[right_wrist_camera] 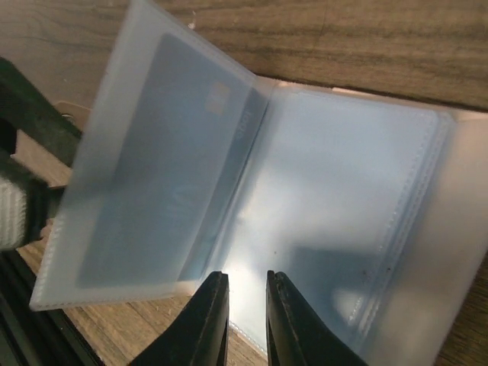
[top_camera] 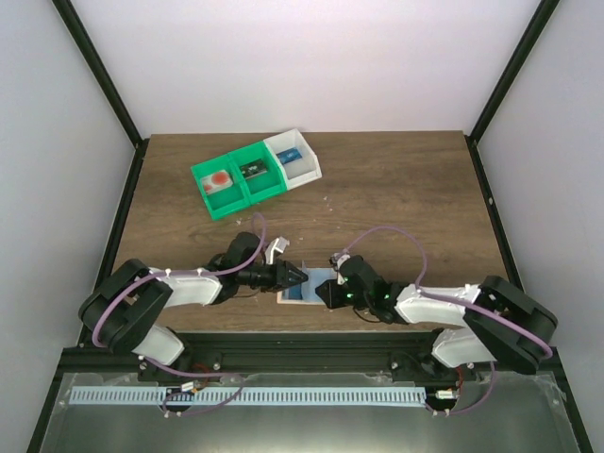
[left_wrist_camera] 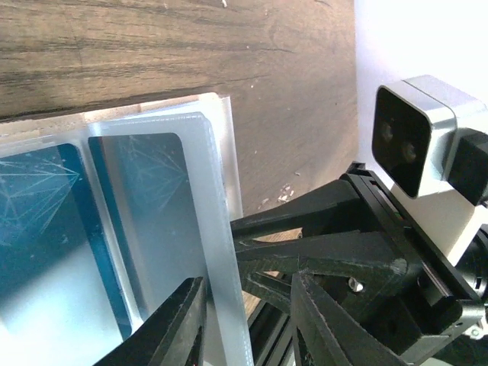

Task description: Take the credit cards out of the card holder

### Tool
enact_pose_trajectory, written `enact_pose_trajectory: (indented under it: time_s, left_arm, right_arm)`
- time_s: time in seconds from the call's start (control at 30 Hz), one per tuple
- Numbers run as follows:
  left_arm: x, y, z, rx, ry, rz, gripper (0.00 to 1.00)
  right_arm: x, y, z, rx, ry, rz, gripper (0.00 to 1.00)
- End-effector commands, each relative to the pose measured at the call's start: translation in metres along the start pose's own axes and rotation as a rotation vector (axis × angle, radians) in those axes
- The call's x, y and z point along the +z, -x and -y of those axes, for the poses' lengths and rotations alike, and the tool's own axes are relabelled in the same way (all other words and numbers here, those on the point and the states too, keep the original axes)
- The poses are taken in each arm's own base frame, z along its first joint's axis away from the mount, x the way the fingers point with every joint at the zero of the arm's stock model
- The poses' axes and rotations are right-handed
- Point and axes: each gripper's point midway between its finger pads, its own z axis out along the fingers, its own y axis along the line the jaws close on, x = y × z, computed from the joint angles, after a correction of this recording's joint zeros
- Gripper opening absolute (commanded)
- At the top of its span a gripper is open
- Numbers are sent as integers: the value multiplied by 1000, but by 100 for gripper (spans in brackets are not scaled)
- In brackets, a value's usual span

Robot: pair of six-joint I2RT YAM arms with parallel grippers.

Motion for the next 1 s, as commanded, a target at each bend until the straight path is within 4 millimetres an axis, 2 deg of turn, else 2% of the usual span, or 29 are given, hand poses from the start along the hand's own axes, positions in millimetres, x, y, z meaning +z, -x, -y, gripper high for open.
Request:
enact_pose_trajectory:
  time_s: [0.0, 0.13, 0.3, 0.43, 0.53, 0.7, 0.97]
  left_arm:
    - [0, 6, 15, 21, -51, 19, 34]
    - [4, 3, 11, 0, -65, 7, 34]
    - [14, -1, 26, 13, -125, -9, 35]
    - [21, -3, 26, 10, -111, -30, 37]
    - [20, -1, 20, -4, -84, -7, 38]
    - [16, 0, 14, -15, -65, 17, 39]
    - [7, 7, -18, -17, 76, 64, 39]
  right_arm:
    - [-12, 12, -8, -1, 31, 78, 19]
    - [-19, 15, -12, 2, 51, 97, 22]
    - [-30, 19, -16, 9, 78, 135, 24]
    - [-35, 20, -14, 18, 69, 145, 27]
    - [-38, 21, -4, 43, 11, 156, 28]
    - [-43, 22, -2, 44, 11, 179, 28]
    - [-31, 17, 0, 38, -12, 125, 28]
